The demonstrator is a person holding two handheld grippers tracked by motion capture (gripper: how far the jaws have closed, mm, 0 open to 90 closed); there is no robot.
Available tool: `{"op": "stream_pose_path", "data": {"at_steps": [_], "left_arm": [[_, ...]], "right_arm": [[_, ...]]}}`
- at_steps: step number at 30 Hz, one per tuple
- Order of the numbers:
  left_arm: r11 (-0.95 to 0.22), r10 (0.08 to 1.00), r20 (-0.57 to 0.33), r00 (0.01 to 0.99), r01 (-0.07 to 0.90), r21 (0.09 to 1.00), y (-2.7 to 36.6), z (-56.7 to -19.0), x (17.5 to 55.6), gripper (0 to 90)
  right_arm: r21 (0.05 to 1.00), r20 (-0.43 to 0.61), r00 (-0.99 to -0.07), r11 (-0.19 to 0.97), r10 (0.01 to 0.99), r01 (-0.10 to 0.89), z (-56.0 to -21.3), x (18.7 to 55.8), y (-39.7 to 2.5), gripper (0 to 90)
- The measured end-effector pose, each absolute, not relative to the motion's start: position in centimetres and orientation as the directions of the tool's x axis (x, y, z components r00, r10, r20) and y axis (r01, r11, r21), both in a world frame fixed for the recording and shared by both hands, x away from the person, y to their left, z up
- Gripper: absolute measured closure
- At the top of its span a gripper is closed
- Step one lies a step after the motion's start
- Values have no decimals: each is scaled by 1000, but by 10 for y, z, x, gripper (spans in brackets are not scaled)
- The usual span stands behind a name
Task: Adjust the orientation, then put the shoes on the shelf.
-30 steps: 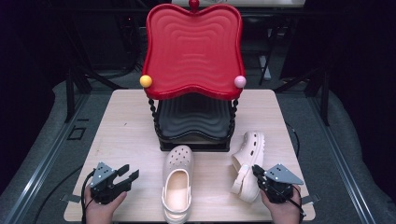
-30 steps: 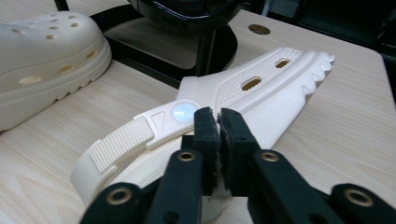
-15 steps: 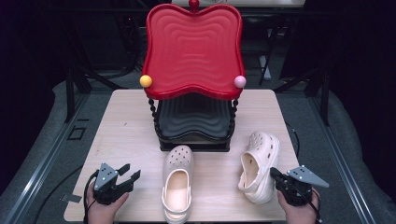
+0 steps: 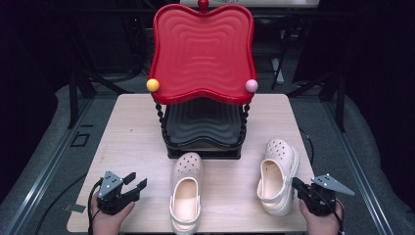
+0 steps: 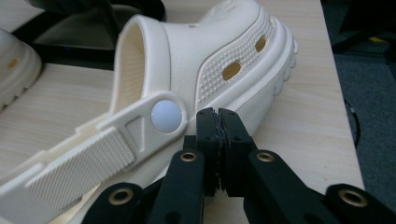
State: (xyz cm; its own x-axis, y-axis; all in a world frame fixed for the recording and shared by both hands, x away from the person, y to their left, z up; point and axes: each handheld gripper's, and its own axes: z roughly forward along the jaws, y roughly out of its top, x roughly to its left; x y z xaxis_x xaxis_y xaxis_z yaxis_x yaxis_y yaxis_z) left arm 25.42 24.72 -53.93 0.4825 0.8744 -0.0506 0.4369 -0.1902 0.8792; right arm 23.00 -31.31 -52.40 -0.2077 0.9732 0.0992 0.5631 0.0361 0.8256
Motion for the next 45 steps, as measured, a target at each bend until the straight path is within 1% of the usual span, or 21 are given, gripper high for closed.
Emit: {"op": "stream_pose_path", "data": {"at_steps": [1, 2, 5, 8, 10, 16, 20, 21, 22, 23, 24, 28, 30, 31, 36, 37, 39, 41, 43, 44, 45], "left_arm": [[-191, 875, -49, 482, 436, 879, 247, -539, 254, 493], [-191, 875, -50, 482, 437, 879, 247, -539, 254, 493], [-189, 875, -52, 482, 438, 879, 247, -540, 254, 492], [-190, 873, -51, 485, 436, 880, 246, -540, 255, 490], [-193, 872, -50, 487, 435, 880, 246, -540, 255, 489], [-190, 872, -53, 486, 438, 879, 246, -540, 254, 485], [-192, 871, -51, 488, 434, 880, 245, -540, 254, 483], [-192, 871, -51, 488, 434, 880, 245, -540, 254, 482], [-193, 872, -51, 487, 438, 878, 245, -540, 254, 481], [-193, 872, -51, 487, 438, 878, 245, -540, 254, 481], [-194, 871, -51, 488, 439, 877, 245, -541, 254, 481], [-200, 870, -47, 490, 439, 876, 244, -541, 255, 480], [-197, 870, -51, 490, 442, 875, 244, -541, 254, 480], [-200, 870, -49, 491, 442, 875, 244, -541, 255, 479], [-199, 872, -48, 487, 443, 874, 243, -541, 254, 477], [-198, 872, -49, 488, 442, 875, 244, -541, 254, 477], [-193, 872, -53, 486, 443, 876, 244, -541, 254, 476], [-190, 873, -55, 485, 442, 877, 244, -541, 254, 476], [-190, 873, -55, 485, 441, 877, 244, -541, 254, 476], [-191, 872, -54, 487, 441, 877, 244, -540, 254, 476], [-191, 872, -54, 487, 441, 877, 244, -540, 254, 476]], "right_arm": [[826, 99, -208, 36, 973, 563, -524, 230, -313, 890], [809, 114, -187, 18, 976, 588, -528, 232, -318, 899], [787, 133, -171, 1, 976, 617, -534, 235, -324, 900], [748, 164, -180, -3, 970, 663, -545, 241, -326, 900], [737, 172, -190, 2, 967, 676, -550, 245, -326, 899], [736, 157, -179, 6, 971, 677, -551, 246, -328, 821], [772, 130, -167, 6, 977, 636, -545, 243, -329, 735], [772, 130, -167, 6, 977, 636, -545, 243, -329, 735], [800, 101, -163, 18, 981, 600, -539, 239, -329, 700], [800, 101, -163, 18, 981, 600, -539, 239, -329, 700], [821, 78, -157, 25, 985, 570, -533, 237, -328, 670], [863, 45, -152, 38, 987, 503, -521, 231, -323, 629], [866, 34, -160, 51, 987, 497, -518, 230, -321, 619], [863, 13, -186, 83, 982, 499, -516, 232, -316, 652], [845, -5, -208, 115, 978, 522, -513, 239, -307, 672], [827, -36, -223, 154, 974, 541, -511, 243, -301, 719], [813, -63, -242, 190, 968, 551, -510, 248, -297, 772], [802, -91, -229, 208, 969, 560, -509, 253, -294, 789], [800, -90, -227, 206, 970, 563, -509, 256, -294, 789], [792, -78, -219, 194, 973, 580, -509, 262, -292, 765], [792, -78, -219, 194, 973, 580, -509, 262, -292, 765]]}}
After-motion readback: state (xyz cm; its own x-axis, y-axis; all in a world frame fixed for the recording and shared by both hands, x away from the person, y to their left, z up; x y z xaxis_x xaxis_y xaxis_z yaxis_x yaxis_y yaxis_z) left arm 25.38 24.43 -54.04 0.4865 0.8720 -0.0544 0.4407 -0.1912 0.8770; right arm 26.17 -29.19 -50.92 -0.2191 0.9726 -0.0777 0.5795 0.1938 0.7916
